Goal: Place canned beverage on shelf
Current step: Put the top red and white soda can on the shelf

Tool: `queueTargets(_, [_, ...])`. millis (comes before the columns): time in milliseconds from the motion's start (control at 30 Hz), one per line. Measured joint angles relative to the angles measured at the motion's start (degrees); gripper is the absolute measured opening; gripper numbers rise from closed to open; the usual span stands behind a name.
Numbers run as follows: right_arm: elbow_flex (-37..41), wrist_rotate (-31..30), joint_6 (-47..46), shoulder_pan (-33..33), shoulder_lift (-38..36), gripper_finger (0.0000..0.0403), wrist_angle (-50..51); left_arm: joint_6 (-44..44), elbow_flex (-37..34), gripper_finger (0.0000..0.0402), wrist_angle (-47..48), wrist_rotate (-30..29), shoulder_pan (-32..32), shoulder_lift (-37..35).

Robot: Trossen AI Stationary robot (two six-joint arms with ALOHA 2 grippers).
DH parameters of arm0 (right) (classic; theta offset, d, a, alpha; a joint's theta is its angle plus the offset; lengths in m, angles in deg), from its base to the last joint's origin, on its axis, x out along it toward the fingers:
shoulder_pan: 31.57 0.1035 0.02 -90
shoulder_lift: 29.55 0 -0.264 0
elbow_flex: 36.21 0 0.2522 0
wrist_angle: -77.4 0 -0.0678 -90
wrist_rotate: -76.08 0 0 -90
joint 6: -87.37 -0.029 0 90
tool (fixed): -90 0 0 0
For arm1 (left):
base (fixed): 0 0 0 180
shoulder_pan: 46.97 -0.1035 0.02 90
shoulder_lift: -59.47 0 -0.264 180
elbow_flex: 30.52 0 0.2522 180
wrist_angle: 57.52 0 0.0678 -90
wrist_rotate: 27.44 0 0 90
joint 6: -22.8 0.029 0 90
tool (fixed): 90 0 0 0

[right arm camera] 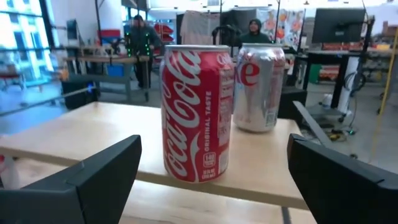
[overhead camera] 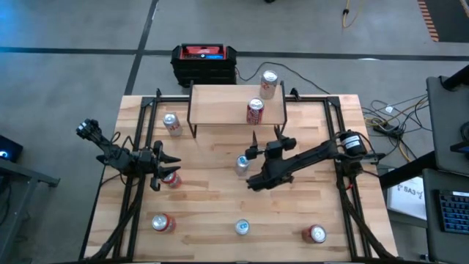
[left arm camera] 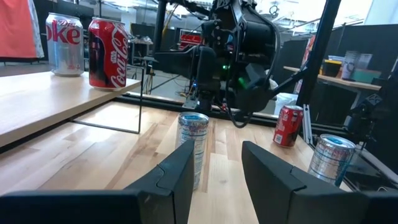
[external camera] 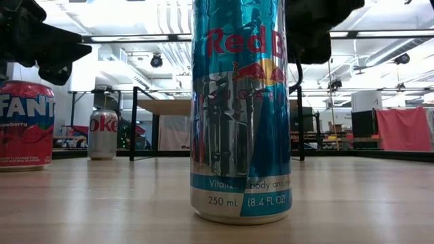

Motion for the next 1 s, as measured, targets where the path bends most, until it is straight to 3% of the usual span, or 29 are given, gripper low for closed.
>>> queueTargets(200, [3.3, -0.1, -7.6, 0.0, 0.0, 0.038, -0.8, 0.0, 0.0, 0.0118, 0.0, 0.0, 0.0, 0.0])
queueTargets(467, [5.9, -0.1, -5.1, 2.8, 0.1, 0.038, -1.5, 0.0, 0.0, 0.0118, 0.0, 0.0, 0.0, 0.0])
queueTargets(700, [7.3, -0.1, -8.2, 5.5, 0.1, 0.038, -2.8, 0.0, 0.0, 0.0118, 0.0, 0.0, 0.0, 0.0])
queueTargets(900, [7.3, 0.2, -2.1, 7.5, 0.1, 0.038, -11.4, 0.0, 0.0, 0.0118, 0.0, 0.0, 0.0, 0.0])
queueTargets(1000, [7.1, 3.7, 4.1, 8.8, 0.1, 0.038, -17.6, 0.0, 0.0, 0.0118, 0.0, 0.0, 0.0, 0.0])
